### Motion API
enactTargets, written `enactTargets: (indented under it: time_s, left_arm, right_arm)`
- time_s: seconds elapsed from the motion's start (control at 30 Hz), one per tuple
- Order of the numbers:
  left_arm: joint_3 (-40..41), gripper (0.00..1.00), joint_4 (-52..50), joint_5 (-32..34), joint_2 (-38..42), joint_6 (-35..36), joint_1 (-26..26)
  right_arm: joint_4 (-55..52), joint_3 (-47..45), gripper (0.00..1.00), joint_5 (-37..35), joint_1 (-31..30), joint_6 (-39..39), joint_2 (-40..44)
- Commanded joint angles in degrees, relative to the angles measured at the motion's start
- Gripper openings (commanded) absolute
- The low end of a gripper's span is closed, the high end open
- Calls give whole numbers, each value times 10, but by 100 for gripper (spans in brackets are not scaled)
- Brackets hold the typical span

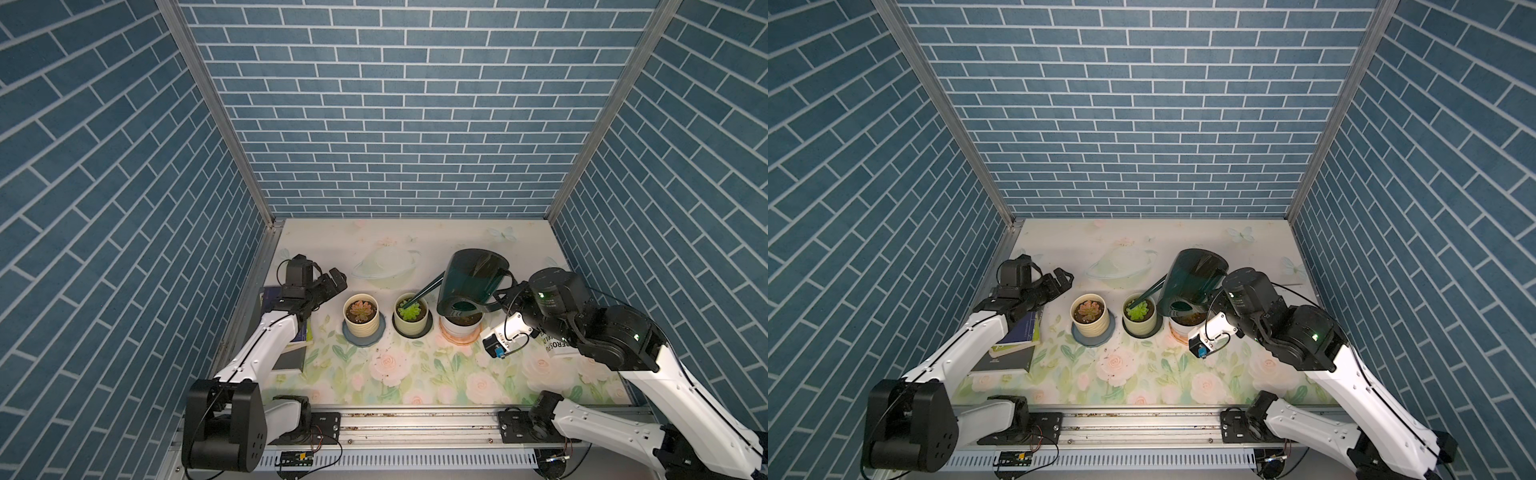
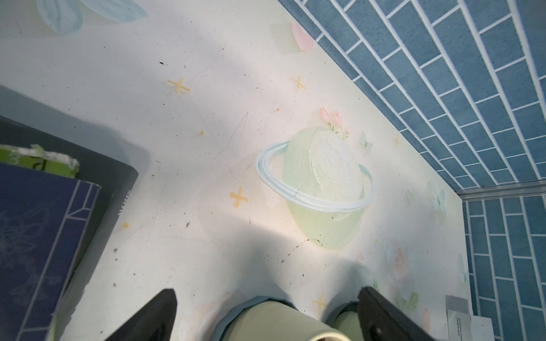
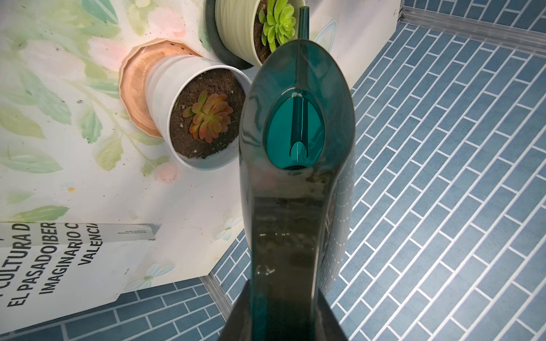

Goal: Water the succulent around the soil edge
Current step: Water the soil of the potted plant with water.

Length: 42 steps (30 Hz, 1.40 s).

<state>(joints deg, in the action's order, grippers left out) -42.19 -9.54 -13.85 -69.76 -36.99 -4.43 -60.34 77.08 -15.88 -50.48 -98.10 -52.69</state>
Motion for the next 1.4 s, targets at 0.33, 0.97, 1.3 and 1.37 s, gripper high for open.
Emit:
enactTargets:
  time_s: [0.33, 0.97, 1.3, 1.37]
  left_arm:
    - [-13, 100, -3, -8, -14, 6, -3]
    - [-51, 100, -31, 9, 7, -1, -3]
    - [-47, 100, -33, 6, 12, 12, -3]
    - [-45, 100, -31, 5, 15, 14, -3]
  right_arm:
    - [12, 37, 0, -59, 6, -41, 21]
    - [2, 23, 0, 3, 10, 17, 79]
    - [17, 8, 0, 15, 10, 25, 54]
    - [29, 8, 0, 10, 10, 25, 49]
